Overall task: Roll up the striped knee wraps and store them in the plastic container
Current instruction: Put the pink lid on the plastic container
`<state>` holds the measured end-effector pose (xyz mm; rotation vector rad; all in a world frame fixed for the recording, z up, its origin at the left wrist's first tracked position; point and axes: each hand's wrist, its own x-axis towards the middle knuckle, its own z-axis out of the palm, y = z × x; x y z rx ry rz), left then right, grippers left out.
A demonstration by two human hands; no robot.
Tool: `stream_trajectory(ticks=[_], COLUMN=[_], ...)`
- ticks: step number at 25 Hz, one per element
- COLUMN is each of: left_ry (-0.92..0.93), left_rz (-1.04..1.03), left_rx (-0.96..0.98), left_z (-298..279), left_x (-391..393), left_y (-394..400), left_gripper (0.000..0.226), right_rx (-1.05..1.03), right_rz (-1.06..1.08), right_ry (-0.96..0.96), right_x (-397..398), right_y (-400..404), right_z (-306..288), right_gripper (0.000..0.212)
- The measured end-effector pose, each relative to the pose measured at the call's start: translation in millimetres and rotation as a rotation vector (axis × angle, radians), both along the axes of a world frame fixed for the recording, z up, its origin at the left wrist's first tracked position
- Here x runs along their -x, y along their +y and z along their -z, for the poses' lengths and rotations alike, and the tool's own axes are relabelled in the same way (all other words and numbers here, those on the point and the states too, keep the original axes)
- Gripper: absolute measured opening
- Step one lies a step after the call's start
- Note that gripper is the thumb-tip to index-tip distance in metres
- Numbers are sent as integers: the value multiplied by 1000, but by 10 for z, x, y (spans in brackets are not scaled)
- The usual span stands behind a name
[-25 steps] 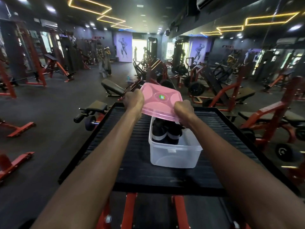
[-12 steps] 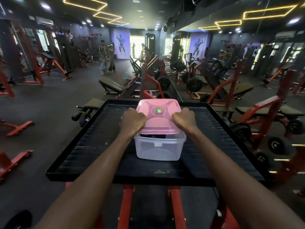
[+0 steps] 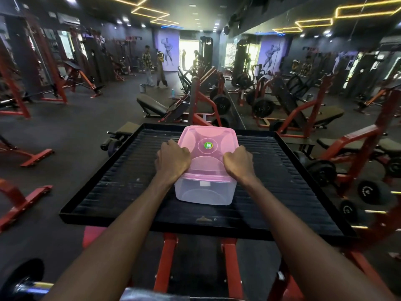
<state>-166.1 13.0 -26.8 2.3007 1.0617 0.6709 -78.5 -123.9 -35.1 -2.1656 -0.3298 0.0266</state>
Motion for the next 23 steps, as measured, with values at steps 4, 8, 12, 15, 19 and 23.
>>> stream_trajectory(ticks=[4, 8, 12, 15, 19, 23], left_ry=[34, 134, 173, 165, 191, 180], left_rz=[12, 31, 117, 162, 181, 159], left_rx=[-33, -51, -15, 43, 32, 63], left_z=[-11, -40, -61, -91, -141, -99], left_x=[-27, -82, -192, -273, -393, -521], left_y=[1, 29, 160, 234, 275, 328], left_gripper=[47, 43, 34, 28, 27, 29], right_rx=[43, 126, 194, 244, 335, 408], right_rz=[13, 1, -104, -201, -247, -276], right_ry=[6, 11, 33, 14, 29, 25], right_x=[-37, -71, -147, -254, -351, -461], right_y=[-32, -1, 61, 105, 127, 137], right_z=[55, 23, -57, -98, -117, -127], right_gripper=[36, 49, 71, 68, 71, 81])
